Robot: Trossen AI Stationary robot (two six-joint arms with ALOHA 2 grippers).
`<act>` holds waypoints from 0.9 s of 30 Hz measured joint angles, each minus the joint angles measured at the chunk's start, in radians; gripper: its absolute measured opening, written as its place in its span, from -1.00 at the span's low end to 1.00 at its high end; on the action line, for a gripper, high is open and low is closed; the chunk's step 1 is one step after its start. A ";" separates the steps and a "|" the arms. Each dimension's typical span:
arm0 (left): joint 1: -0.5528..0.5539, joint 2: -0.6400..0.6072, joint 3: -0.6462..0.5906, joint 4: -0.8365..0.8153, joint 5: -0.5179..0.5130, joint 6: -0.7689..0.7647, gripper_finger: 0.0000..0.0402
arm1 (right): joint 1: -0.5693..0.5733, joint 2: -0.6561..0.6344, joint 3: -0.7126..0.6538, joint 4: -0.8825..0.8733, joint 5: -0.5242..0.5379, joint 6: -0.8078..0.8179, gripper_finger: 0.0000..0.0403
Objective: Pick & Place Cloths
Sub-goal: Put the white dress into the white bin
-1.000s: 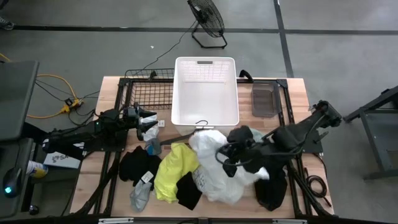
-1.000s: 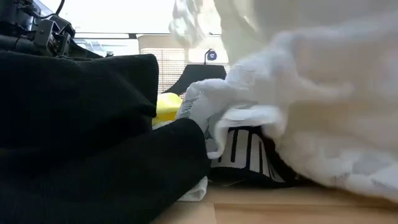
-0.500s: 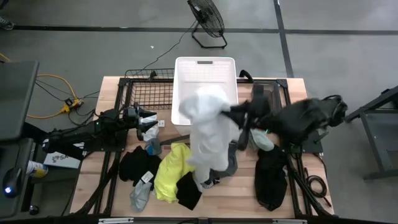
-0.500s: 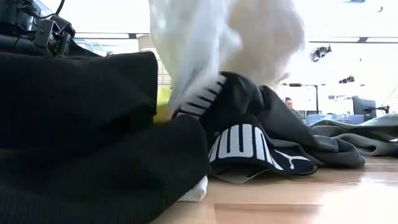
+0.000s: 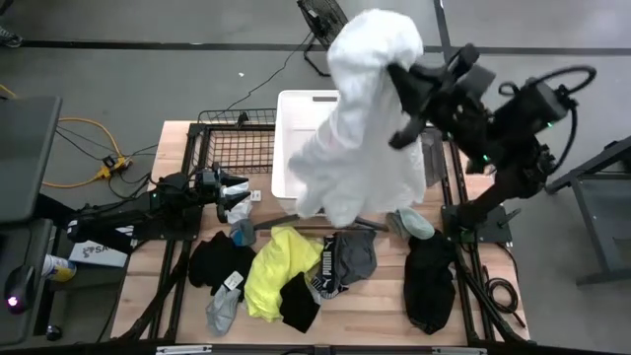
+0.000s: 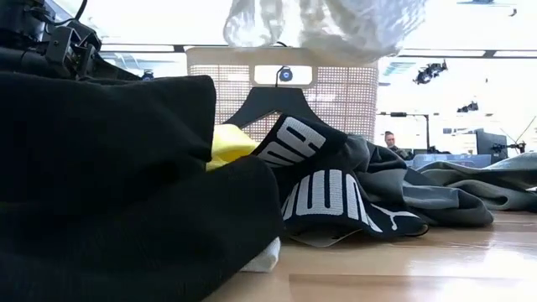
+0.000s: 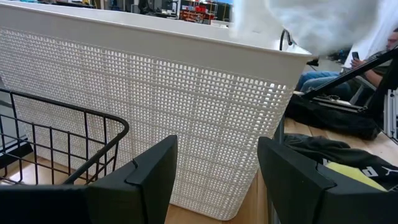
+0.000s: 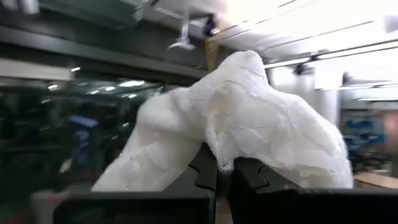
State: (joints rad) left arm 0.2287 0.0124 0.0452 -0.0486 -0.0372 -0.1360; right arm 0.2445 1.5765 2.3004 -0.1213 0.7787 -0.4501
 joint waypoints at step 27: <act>0.000 0.000 0.000 0.000 0.000 0.000 0.09 | -0.620 0.144 -0.001 0.338 -0.907 0.648 -0.98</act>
State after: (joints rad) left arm 0.2283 0.0124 0.0452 -0.0486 -0.0372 -0.1360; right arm -0.3755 1.7206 2.2993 0.2170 -0.1287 0.1983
